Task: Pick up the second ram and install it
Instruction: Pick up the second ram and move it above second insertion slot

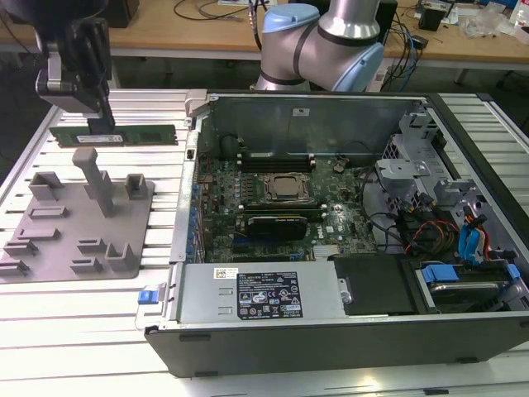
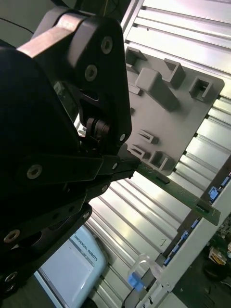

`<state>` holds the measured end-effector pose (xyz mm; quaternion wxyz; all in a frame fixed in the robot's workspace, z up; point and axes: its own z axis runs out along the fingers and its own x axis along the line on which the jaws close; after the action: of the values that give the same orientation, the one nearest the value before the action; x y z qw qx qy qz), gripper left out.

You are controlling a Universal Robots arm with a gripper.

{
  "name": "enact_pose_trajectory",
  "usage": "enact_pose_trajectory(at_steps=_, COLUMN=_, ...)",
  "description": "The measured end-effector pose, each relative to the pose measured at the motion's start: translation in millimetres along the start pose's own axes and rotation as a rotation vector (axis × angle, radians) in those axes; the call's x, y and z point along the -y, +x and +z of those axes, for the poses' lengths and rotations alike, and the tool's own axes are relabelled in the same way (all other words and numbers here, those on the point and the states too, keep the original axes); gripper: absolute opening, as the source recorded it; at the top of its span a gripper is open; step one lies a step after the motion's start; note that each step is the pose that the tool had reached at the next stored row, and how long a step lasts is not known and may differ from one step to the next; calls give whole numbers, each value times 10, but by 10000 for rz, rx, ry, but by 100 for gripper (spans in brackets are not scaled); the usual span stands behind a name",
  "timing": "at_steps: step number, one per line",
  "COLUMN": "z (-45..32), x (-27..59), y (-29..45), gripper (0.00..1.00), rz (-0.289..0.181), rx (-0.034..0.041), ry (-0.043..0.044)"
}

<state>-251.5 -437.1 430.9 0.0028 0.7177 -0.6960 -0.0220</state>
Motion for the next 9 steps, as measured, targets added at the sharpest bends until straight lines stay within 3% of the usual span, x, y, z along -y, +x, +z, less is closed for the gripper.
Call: enact_pose_trajectory(at_steps=9, z=-6, x=170, y=5, gripper=9, rz=0, rx=0, ry=0)
